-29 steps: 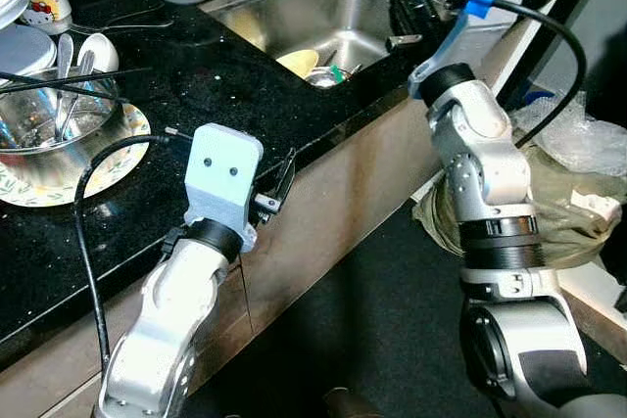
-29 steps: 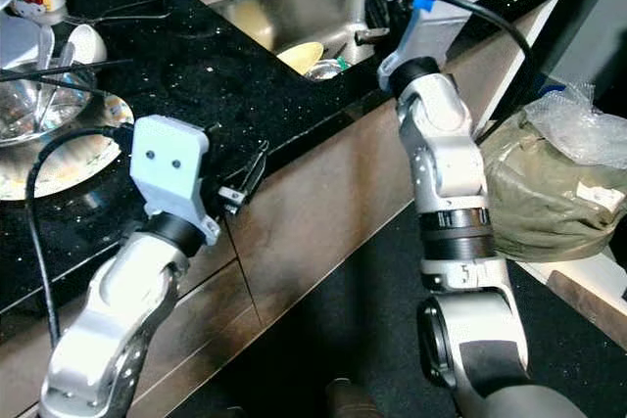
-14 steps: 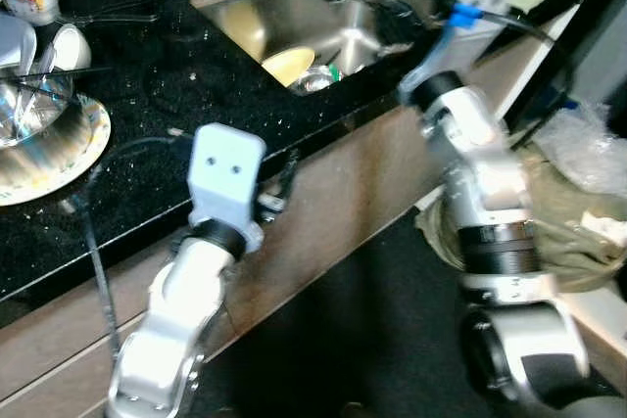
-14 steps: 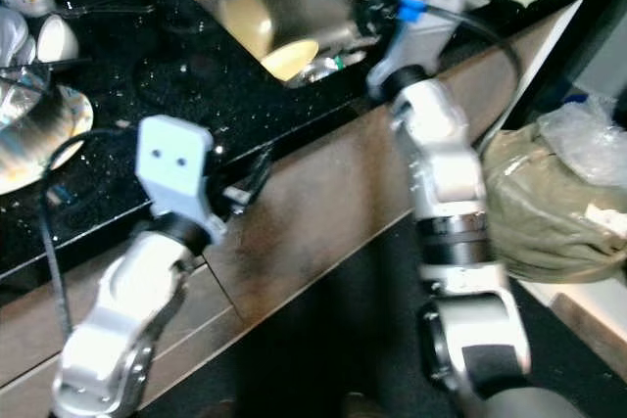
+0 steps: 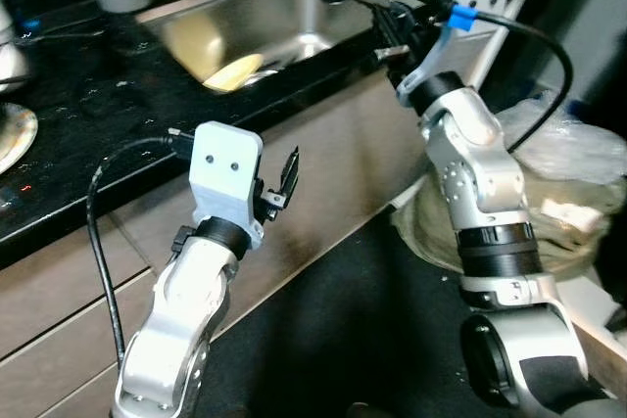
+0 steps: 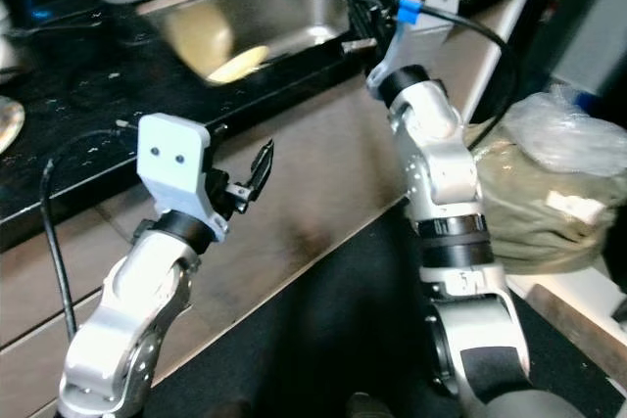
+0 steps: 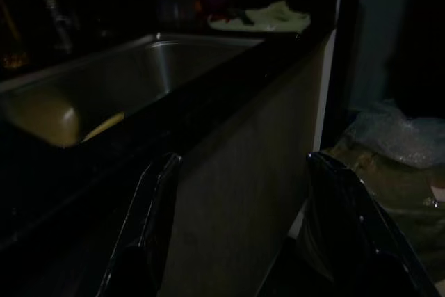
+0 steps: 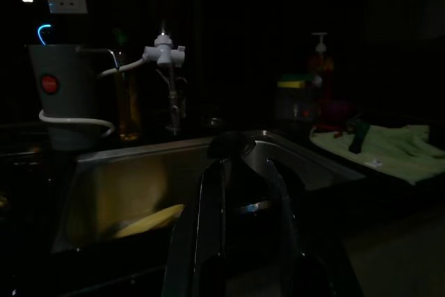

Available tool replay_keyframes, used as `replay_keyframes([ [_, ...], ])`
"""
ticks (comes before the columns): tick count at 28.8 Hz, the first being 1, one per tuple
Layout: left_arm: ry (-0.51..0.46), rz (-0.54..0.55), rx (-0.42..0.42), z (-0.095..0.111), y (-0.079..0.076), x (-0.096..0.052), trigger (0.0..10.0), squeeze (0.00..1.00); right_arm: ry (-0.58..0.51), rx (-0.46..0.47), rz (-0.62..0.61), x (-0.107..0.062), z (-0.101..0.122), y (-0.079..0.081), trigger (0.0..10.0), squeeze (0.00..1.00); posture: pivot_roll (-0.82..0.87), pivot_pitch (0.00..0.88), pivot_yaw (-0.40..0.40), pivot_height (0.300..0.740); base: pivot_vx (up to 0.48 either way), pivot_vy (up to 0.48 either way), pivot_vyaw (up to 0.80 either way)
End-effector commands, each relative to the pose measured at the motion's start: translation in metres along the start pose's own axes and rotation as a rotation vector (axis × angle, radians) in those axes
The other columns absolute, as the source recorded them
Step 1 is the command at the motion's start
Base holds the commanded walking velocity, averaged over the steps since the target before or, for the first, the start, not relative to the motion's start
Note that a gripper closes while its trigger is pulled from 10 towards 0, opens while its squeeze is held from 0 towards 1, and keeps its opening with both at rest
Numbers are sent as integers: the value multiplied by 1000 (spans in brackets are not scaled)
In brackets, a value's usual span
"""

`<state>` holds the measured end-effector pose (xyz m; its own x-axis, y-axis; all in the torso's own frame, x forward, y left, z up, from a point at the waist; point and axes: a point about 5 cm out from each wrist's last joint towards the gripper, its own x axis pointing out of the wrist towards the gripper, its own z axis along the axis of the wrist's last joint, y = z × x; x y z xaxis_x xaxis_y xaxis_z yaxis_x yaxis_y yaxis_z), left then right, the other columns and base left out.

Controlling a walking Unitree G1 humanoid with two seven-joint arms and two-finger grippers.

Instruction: Kitchen organization

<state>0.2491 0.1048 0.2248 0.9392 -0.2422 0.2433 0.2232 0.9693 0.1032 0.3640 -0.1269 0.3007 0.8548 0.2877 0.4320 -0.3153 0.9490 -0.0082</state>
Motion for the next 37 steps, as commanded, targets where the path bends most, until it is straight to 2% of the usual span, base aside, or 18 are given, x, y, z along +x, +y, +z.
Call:
replay_keyframes([
  [1, 20, 30, 12, -4, 6, -2, 10000, 0, 2, -5, 28, 1, -2, 8, 10000, 0, 60, 93, -64, 740, 0, 0, 0],
  [21, 7, 4, 5, -1, 4, -2, 10000, 0, 5, -3, 45, 2, -3, 11, 10000, 0, 62, 82, -70, 740, 0, 0, 0],
  [33, -46, 7, 23, 11, 8, 3, 10000, 0, -7, 9, 69, 2, -2, 14, 10000, 0, 66, 70, -71, 740, 0, 0, 0],
  [37, -50, 8, 33, 11, 8, 3, 10000, 0, -10, 10, 69, 2, -2, 14, 10000, 0, 66, 69, -72, 740, 292, 0, 0],
])
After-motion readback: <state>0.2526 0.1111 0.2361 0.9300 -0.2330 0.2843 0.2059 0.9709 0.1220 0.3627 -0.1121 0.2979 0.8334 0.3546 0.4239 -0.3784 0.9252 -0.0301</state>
